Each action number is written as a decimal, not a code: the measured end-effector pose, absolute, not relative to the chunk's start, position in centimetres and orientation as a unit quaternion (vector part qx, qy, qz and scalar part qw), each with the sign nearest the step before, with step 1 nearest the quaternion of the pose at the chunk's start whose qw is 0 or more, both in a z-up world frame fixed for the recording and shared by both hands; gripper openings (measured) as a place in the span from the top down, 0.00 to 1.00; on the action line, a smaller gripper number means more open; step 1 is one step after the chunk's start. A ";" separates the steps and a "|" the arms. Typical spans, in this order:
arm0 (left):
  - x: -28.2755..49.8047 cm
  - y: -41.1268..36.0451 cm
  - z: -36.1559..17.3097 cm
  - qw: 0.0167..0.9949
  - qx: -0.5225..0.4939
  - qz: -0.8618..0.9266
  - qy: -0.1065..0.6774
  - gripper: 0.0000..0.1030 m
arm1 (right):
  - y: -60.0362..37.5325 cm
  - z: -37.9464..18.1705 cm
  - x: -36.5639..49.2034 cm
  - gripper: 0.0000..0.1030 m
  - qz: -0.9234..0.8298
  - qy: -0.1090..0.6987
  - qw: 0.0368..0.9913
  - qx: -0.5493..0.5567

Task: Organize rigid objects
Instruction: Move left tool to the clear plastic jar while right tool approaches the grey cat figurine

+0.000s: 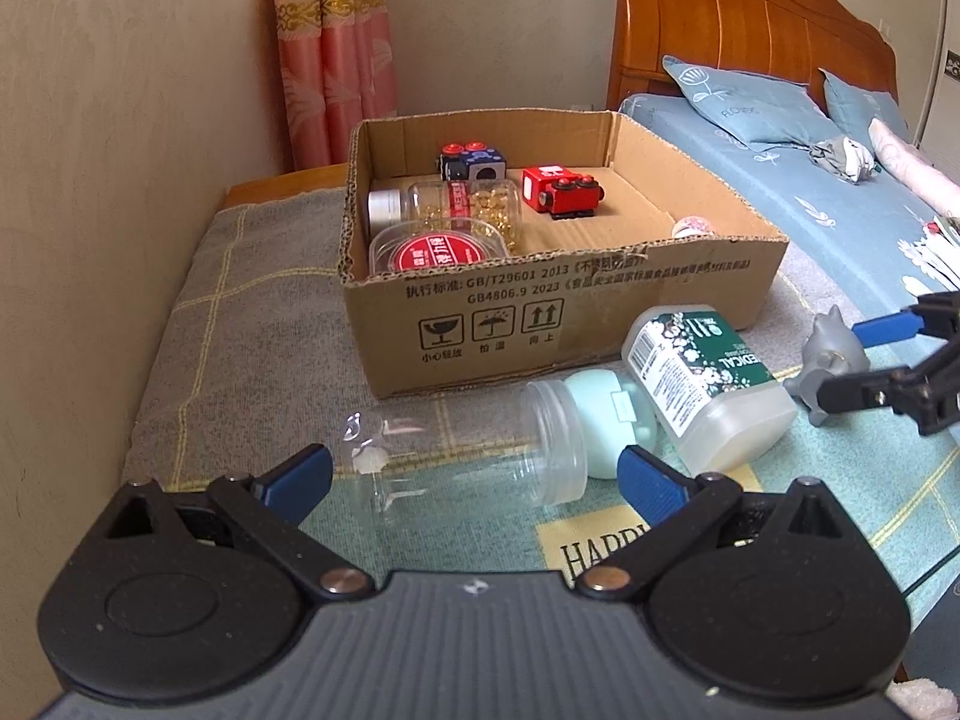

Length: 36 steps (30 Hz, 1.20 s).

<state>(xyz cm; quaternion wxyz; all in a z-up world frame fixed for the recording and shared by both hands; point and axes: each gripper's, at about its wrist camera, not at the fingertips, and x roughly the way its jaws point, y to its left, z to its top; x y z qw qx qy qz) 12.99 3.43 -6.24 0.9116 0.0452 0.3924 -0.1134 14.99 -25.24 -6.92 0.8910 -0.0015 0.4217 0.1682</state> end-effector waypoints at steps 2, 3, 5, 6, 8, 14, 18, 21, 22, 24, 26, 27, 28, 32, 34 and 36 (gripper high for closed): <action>13.2 3.5 -6.5 0.910 0.044 -0.111 0.396 0.02 | -24.9 -7.0 14.3 0.00 0.163 0.422 0.892 -0.006; 13.3 3.5 -6.6 0.910 0.043 -0.109 0.397 0.02 | -24.6 -7.1 14.0 0.00 0.157 0.424 0.892 -0.012; 13.6 3.3 -6.8 0.910 0.042 -0.110 0.398 0.02 | -24.0 -7.9 13.7 0.00 0.144 0.436 0.888 -0.025; 13.8 3.2 -6.9 0.910 0.041 -0.109 0.397 0.02 | -23.7 -8.4 13.6 0.00 0.139 0.440 0.887 -0.031; 14.2 3.0 -7.1 0.911 0.038 -0.102 0.398 0.02 | -23.2 -9.4 13.5 0.00 0.124 0.446 0.886 -0.043; 15.1 2.9 -8.2 0.910 0.041 -0.080 0.405 0.02 | -22.5 -10.0 13.1 0.00 0.101 0.426 0.897 -0.057; 15.1 3.6 -9.0 0.907 0.040 -0.068 0.414 0.02 | -22.6 -10.0 12.9 0.00 0.101 0.419 0.901 -0.055; 15.1 4.3 -9.8 0.903 0.044 -0.053 0.424 0.02 | -22.6 -10.1 12.6 0.00 0.101 0.413 0.903 -0.054; 15.2 4.4 -10.0 0.901 0.044 -0.052 0.429 0.02 | -22.6 -10.1 12.6 0.00 0.100 0.412 0.904 -0.054; 15.2 4.7 -10.2 0.902 0.035 -0.057 0.427 0.01 | -22.6 -10.1 12.5 0.00 0.100 0.409 0.905 -0.054; 15.4 4.9 -10.4 0.903 0.025 -0.059 0.425 0.01 | -22.6 -10.2 12.4 0.00 0.099 0.405 0.908 -0.053; 15.5 5.0 -10.5 0.904 0.022 -0.059 0.423 0.01 | -22.6 -10.2 12.3 0.00 0.098 0.403 0.909 -0.053; 15.6 5.0 -10.6 0.905 0.023 -0.058 0.421 0.01 | -22.6 -10.2 12.2 0.00 0.097 0.401 0.909 -0.052; 15.8 5.0 -10.7 0.907 0.024 -0.062 0.415 0.00 | -22.6 -10.2 12.1 0.00 0.093 0.398 0.911 -0.050; 15.7 5.0 -10.7 0.908 0.024 -0.063 0.414 0.00 | -22.6 -10.2 12.1 0.00 0.092 0.399 0.911 -0.051; 15.7 5.0 -10.7 0.909 0.024 -0.063 0.411 0.00 | -22.6 -10.1 12.3 0.00 0.088 0.400 0.911 -0.050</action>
